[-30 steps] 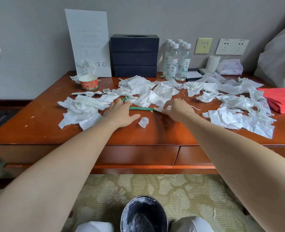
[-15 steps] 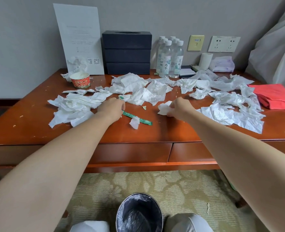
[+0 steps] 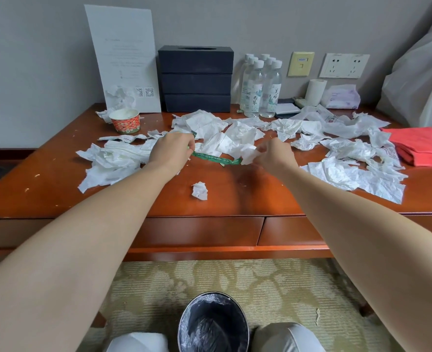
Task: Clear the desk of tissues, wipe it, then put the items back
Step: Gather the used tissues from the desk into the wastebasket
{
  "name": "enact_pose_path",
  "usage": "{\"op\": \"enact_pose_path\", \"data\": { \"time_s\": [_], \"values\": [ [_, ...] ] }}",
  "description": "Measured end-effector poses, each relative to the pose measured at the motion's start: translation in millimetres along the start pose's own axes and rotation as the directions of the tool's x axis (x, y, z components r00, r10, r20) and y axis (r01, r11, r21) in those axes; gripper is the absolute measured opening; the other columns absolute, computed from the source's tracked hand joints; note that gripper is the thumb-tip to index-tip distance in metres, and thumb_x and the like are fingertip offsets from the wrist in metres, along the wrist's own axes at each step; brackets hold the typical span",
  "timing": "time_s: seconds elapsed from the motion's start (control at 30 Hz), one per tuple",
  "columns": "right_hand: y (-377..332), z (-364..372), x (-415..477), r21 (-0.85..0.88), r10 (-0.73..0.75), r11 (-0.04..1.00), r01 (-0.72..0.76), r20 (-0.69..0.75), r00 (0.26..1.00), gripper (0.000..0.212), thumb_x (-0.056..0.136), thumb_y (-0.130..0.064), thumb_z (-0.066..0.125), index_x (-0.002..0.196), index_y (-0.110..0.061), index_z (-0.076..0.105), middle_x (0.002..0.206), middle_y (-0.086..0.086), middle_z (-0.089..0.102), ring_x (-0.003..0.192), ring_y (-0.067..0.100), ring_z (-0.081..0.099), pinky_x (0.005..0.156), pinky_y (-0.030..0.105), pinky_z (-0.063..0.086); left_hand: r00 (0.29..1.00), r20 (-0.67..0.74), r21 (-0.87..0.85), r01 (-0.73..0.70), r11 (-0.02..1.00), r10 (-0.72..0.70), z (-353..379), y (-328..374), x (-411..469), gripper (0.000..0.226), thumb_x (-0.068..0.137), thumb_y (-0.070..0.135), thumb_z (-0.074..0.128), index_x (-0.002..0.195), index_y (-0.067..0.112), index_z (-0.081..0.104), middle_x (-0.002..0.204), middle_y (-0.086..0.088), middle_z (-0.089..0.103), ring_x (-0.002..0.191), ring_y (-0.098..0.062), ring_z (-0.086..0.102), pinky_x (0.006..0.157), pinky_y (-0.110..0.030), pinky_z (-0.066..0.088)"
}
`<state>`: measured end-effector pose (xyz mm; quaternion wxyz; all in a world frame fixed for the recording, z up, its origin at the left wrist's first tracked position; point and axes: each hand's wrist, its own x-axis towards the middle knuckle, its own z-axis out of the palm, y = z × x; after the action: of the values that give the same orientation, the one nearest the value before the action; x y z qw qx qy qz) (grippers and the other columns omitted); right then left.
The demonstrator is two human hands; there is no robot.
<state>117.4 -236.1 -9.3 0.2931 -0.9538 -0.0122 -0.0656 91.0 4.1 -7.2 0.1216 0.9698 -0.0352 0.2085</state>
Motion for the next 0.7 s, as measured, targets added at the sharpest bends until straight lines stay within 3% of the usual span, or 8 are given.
{"op": "enact_pose_path", "data": {
  "time_s": [0.23, 0.37, 0.47, 0.6, 0.7],
  "values": [
    [-25.1, -27.7, -23.4, 0.030, -0.080, 0.996, 0.081, -0.026, 0.996, 0.013, 0.085, -0.011, 0.067, 0.098, -0.013, 0.068, 0.093, 0.012, 0.067, 0.080, 0.027, 0.060, 0.061, 0.026, 0.038, 0.998, -0.065, -0.018, -0.014, 1.000, 0.013, -40.9, 16.9, -11.1, 0.011, 0.095, 0.015, 0.062, 0.102, 0.017, 0.071, 0.113, -0.012, 0.067, 0.103, -0.034, 0.061, 0.084, -0.044, 0.050],
    [-34.5, -46.0, -47.9, 0.025, -0.110, 0.993, 0.112, -0.049, 0.993, 0.018, 0.085, -0.009, 0.067, 0.103, -0.009, 0.070, 0.095, 0.010, 0.069, 0.081, 0.025, 0.060, 0.065, 0.028, 0.047, 0.998, -0.062, -0.056, -0.010, 0.998, 0.007, -66.0, 26.3, -32.3, 0.009, 0.094, 0.015, 0.064, 0.099, 0.017, 0.071, 0.112, -0.010, 0.068, 0.103, -0.032, 0.062, 0.087, -0.046, 0.053],
    [-39.5, -55.6, -73.5, 0.040, -0.126, 0.991, 0.129, -0.057, 0.990, 0.016, 0.085, -0.008, 0.067, 0.101, -0.009, 0.070, 0.093, 0.012, 0.071, 0.081, 0.025, 0.063, 0.070, 0.032, 0.051, 0.999, -0.046, -0.060, -0.021, 0.998, 0.018, -79.2, 34.9, -56.3, 0.009, 0.093, 0.014, 0.064, 0.095, 0.020, 0.070, 0.109, -0.009, 0.069, 0.102, -0.032, 0.061, 0.086, -0.046, 0.052],
    [-40.9, -62.5, -114.5, 0.035, -0.156, 0.987, 0.158, -0.058, 0.986, 0.013, 0.083, -0.007, 0.067, 0.096, -0.008, 0.071, 0.092, 0.012, 0.069, 0.081, 0.025, 0.061, 0.064, 0.028, 0.046, 0.998, -0.048, -0.070, -0.049, 0.996, 0.046, -90.1, 50.6, -93.8, 0.009, 0.092, 0.015, 0.064, 0.097, 0.018, 0.071, 0.110, -0.009, 0.069, 0.105, -0.031, 0.060, 0.086, -0.043, 0.051],
    [-35.8, -58.5, -146.4, 0.036, -0.153, 0.987, 0.154, -0.049, 0.987, 0.018, 0.082, -0.009, 0.068, 0.100, -0.012, 0.070, 0.094, 0.010, 0.068, 0.083, 0.027, 0.062, 0.064, 0.027, 0.046, 0.998, -0.038, -0.108, -0.045, 0.993, 0.041, -90.5, 55.9, -125.2, 0.008, 0.092, 0.015, 0.064, 0.094, 0.020, 0.070, 0.107, -0.007, 0.068, 0.101, -0.029, 0.060, 0.077, -0.039, 0.050]
  ]
}}
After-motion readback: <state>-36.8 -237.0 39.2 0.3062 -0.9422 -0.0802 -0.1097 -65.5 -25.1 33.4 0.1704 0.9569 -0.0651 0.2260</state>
